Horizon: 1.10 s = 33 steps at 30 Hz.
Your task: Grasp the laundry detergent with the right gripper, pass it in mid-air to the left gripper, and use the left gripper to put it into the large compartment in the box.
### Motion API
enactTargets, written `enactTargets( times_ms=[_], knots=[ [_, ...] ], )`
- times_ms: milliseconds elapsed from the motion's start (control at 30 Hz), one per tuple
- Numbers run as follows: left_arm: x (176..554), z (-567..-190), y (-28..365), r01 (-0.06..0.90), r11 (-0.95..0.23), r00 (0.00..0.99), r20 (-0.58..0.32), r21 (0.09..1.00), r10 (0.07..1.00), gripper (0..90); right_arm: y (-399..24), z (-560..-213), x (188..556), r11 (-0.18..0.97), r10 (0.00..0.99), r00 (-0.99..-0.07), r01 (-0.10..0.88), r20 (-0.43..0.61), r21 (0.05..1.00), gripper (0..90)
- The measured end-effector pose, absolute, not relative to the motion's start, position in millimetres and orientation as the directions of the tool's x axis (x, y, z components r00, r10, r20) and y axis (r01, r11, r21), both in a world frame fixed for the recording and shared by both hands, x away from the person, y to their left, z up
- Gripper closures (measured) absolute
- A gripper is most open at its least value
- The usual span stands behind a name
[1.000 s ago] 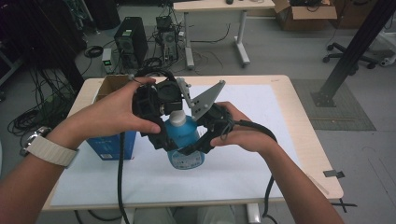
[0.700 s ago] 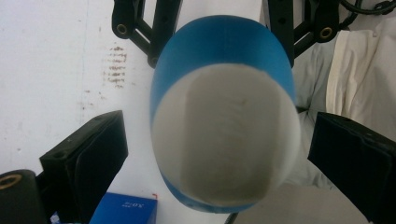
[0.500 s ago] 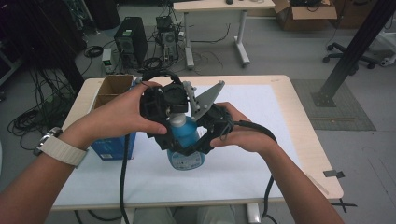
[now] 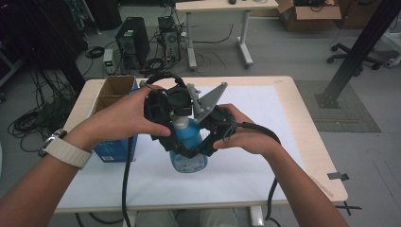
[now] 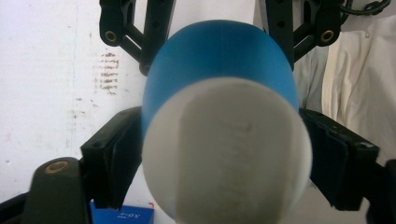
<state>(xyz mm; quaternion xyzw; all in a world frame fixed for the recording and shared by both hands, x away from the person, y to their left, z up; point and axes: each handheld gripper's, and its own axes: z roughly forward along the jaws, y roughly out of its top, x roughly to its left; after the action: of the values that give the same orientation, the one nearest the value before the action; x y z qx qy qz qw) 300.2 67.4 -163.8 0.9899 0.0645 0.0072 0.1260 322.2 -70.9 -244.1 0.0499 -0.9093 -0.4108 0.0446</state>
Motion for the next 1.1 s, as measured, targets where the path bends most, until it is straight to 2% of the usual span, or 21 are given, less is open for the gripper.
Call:
enactTargets(
  times_ms=[667, 1100],
  knots=[
    [300.1, -167.7, 68.9, 0.142, -0.951, 0.990, -0.018, 0.275, 0.143, 36.9, -68.7, -246.6, 320.1, 0.668, -0.138, -0.989, -0.051, 0.057, 0.743, 44.1],
    [297.6, -168.6, 67.4, 0.149, -0.950, 0.988, -0.002, 0.273, 0.154, 37.6, -68.7, -248.0, 319.1, 0.670, -0.137, -0.989, -0.050, 0.057, 0.741, 44.0]
  ],
)
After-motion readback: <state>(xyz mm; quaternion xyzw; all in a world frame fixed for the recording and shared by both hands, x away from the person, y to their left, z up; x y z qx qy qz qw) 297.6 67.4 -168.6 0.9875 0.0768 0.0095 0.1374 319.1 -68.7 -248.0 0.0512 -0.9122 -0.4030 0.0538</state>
